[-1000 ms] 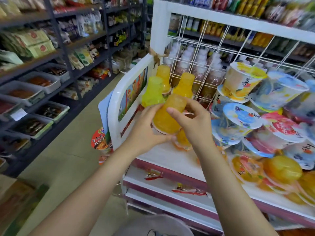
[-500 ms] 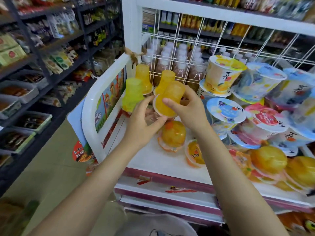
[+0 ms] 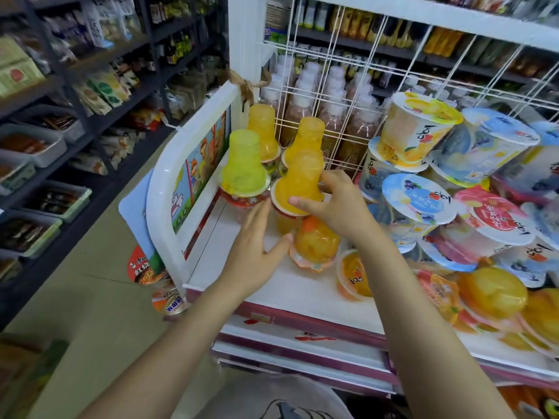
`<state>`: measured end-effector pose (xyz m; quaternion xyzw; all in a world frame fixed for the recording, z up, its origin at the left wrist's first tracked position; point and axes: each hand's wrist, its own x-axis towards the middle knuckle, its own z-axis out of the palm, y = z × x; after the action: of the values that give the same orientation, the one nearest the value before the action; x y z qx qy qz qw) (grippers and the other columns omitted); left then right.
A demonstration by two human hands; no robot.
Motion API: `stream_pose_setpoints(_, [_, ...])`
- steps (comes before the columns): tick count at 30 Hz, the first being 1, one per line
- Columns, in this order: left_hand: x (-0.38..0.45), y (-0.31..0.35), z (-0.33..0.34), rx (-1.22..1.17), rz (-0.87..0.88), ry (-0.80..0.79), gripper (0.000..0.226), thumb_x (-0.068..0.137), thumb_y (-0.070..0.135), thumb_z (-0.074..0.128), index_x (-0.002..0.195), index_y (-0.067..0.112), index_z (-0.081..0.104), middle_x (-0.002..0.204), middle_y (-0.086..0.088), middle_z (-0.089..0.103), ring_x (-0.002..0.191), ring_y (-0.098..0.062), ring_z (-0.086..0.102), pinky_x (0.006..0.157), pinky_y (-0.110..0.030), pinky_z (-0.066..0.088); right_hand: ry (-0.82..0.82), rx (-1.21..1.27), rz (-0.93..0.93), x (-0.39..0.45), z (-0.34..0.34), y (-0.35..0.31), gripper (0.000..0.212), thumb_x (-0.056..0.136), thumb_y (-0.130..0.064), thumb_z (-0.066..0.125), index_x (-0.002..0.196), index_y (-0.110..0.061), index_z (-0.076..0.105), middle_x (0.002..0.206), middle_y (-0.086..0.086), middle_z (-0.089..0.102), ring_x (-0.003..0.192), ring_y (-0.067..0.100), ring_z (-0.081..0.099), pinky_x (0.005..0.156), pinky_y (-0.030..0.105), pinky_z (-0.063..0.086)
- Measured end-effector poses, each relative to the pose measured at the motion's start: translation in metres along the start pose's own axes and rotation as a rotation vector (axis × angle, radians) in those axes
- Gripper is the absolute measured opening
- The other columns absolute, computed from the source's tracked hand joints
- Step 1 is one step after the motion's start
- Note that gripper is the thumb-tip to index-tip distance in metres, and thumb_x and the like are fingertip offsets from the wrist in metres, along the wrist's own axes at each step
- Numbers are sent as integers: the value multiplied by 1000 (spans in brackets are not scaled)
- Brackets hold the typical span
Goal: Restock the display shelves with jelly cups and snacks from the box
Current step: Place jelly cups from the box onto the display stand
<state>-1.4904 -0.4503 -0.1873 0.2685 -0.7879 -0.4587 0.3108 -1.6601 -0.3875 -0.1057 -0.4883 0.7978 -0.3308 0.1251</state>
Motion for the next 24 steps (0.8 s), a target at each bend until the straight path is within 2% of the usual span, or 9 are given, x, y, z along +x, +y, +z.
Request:
stream_pose_setpoints(4, [-5, 5, 1, -38, 21, -29, 80, 96, 37, 62, 159, 30, 13, 162, 10, 23, 147, -10, 27, 115, -46, 37, -23, -7, 54, -1, 0, 4, 81, 72, -53, 81, 140, -19, 52, 132, 4, 56, 120, 18, 53, 98, 37, 47])
stream_pose_setpoints(7, [-6, 7, -2, -40, 40, -52, 83, 96, 29, 64, 158, 35, 9, 163, 10, 21, 148, -8, 24, 116, -44, 37, 46, 80, 89, -1, 0, 2, 80, 74, -48, 82, 142, -18, 51, 133, 1, 60, 119, 18, 56, 98, 38, 49])
stream_pose_setpoints(12, [0, 5, -6, 9, 58, -73, 78, 95, 33, 62, 154, 43, 12, 153, 27, 16, 148, -7, 21, 115, -48, 36, 54, 124, 111, 0, 4, 2, 76, 76, -50, 79, 141, -20, 53, 132, 1, 62, 121, 18, 56, 101, 40, 48])
stream_pose_setpoints(17, [1, 4, -8, 6, 55, -95, 78, 96, 35, 62, 151, 48, 9, 152, 29, 15, 148, -9, 23, 114, -48, 37, 55, 119, 115, -1, 6, 2, 97, 63, -74, 71, 142, -20, 53, 136, 0, 61, 125, 19, 56, 103, 43, 48])
stream_pose_setpoints(20, [2, 4, -10, 14, 60, -113, 79, 96, 33, 62, 153, 46, 9, 158, 22, 16, 148, -9, 22, 114, -49, 36, 56, 100, 124, -4, 8, -1, 79, 78, -58, 74, 144, -20, 50, 138, 0, 59, 126, 19, 55, 103, 41, 47])
stream_pose_setpoints(22, [2, 3, -12, 20, 70, -129, 79, 96, 36, 62, 155, 44, 10, 159, 22, 16, 148, -9, 22, 114, -49, 36, 76, 65, 120, -9, 9, -3, 79, 83, -54, 72, 148, -19, 44, 143, 1, 55, 128, 20, 53, 104, 42, 47])
stream_pose_setpoints(24, [2, 3, -14, 23, 72, -142, 80, 95, 41, 62, 153, 48, 8, 158, 26, 16, 148, -8, 21, 115, -48, 36, 111, 55, 120, -21, 6, -6, 79, 85, -49, 71, 150, -18, 39, 146, 1, 51, 127, 19, 53, 101, 37, 47])
